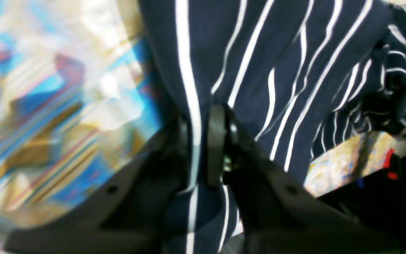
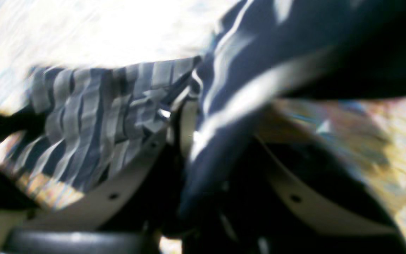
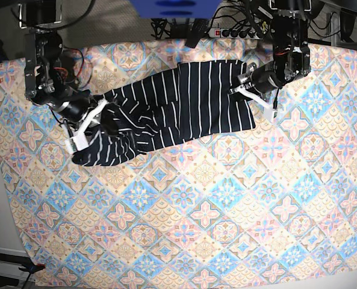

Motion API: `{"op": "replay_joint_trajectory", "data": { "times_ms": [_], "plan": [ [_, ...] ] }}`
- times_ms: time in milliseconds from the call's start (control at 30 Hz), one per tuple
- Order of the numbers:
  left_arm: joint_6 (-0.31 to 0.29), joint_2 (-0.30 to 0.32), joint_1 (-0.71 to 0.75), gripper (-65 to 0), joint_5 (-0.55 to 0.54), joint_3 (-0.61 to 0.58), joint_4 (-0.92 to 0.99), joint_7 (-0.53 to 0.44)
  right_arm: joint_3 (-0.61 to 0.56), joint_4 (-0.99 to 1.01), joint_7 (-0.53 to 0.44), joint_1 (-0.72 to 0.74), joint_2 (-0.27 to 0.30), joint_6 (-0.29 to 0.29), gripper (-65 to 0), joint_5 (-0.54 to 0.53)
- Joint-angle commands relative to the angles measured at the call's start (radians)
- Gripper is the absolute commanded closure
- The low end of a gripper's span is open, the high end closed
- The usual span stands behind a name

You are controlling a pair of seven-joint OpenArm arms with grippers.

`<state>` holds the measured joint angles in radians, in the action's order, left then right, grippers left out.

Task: Fold the T-shirt properly
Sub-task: 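Lift the strip with both grippers and fold it in half toward the middle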

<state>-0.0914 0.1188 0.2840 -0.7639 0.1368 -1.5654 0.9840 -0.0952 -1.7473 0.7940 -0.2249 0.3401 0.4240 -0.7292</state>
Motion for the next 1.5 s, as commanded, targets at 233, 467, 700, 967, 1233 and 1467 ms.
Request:
{"op": "replay_joint_trajectory", "data": {
  "times_ms": [233, 467, 700, 967, 1233, 1467],
  "plan": [
    [-0.008, -0.006, -0.025, 0.0, -0.015, 0.002, 0.026, -0.007, -0.185, -0.042, -0.029, 0.019, -0.036, 0.014, -2.9, -0.026],
    [-0.009, -0.028, -0.025, 0.0, -0.015, 0.002, 0.026, -0.009, -0.298, -0.049, -0.028, 0.063, -0.094, 0.014, -2.9, 0.007],
    [-0.009, -0.028, -0.025, 0.0, -0.015, 0.002, 0.026, -0.009, -0.367, -0.041, -0.02, 0.117, -0.094, 0.014, -2.9, 0.035],
    [-0.009, -0.029, -0.027, 0.0, -0.015, 0.002, 0.026, -0.009, -0.555, -0.024, 0.026, 0.247, -0.085, 0.014, -2.9, 0.109],
    [-0.009, -0.047, -0.038, 0.0, -0.015, 0.002, 0.026, -0.009, -0.65, 0.137, 0.021, 0.327, -0.088, 0.014, -3.2, 0.113],
    [-0.009, -0.049, -0.038, 0.0, -0.015, 0.002, 0.026, -0.009, -0.648, 0.149, 0.02, 0.356, -0.088, 0.009, -19.7, 0.188]
  ]
}}
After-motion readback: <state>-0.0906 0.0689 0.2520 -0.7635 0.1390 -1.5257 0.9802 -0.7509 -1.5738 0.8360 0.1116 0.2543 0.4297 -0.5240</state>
